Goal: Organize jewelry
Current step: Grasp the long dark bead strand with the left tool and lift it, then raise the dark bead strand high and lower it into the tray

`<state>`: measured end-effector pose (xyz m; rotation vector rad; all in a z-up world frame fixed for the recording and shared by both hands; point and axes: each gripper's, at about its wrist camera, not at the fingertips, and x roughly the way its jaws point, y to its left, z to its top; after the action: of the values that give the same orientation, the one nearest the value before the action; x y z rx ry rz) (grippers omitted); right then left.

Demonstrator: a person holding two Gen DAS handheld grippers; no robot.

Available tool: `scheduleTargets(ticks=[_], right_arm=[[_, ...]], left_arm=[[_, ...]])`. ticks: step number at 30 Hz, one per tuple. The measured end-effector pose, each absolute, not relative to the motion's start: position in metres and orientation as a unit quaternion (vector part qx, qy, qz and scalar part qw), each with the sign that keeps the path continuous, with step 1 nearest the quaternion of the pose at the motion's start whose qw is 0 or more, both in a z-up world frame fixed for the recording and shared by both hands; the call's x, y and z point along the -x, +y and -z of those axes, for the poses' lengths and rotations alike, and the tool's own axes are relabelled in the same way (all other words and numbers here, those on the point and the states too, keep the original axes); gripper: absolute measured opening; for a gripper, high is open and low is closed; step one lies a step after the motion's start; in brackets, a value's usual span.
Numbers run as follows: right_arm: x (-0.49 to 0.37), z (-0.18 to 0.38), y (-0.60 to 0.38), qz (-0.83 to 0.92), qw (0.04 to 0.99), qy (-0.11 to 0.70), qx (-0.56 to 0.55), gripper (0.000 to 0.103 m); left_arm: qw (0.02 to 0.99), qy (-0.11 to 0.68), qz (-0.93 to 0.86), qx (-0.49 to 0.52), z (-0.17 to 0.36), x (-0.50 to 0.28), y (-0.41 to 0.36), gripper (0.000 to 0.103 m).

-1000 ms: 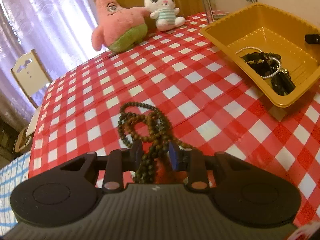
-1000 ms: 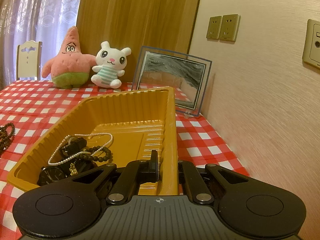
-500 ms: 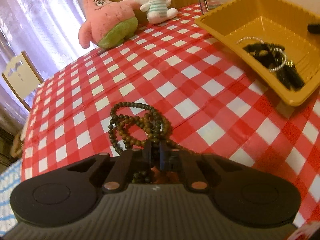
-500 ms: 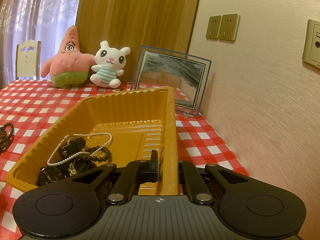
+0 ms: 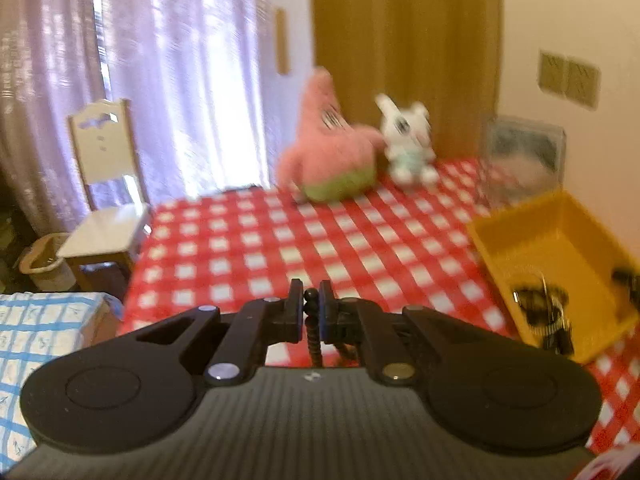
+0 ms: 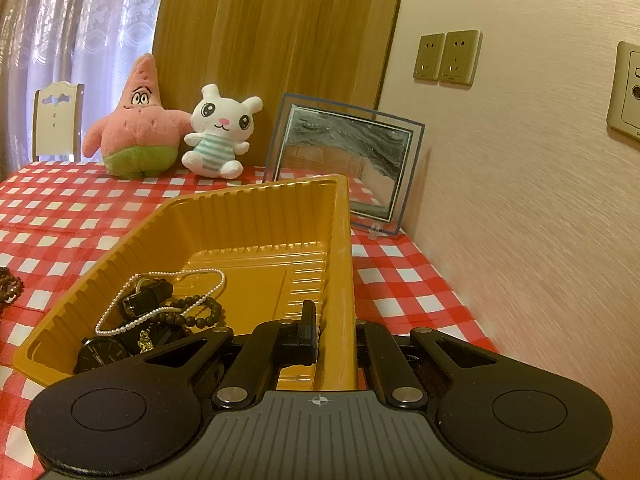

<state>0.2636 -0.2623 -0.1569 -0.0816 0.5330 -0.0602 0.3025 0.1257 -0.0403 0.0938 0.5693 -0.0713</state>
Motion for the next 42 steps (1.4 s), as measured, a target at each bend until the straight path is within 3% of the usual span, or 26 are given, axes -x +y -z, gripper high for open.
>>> scheduleTargets(ticks=[28,42], right_arm=[[-0.262,0.155,-0.257,0.027,0.965,0.259,0.04,0.005],[-0.264,0.151,-0.256,0.024,0.966,0.253,0.039,0.005]], left_arm=[[0.99,0.111,0.042,-0.071,-0.164,-0.266,0.141,0.007],[0.987,0.078,0.105,-0.089,-0.197,-0.286,0.096,0.007]])
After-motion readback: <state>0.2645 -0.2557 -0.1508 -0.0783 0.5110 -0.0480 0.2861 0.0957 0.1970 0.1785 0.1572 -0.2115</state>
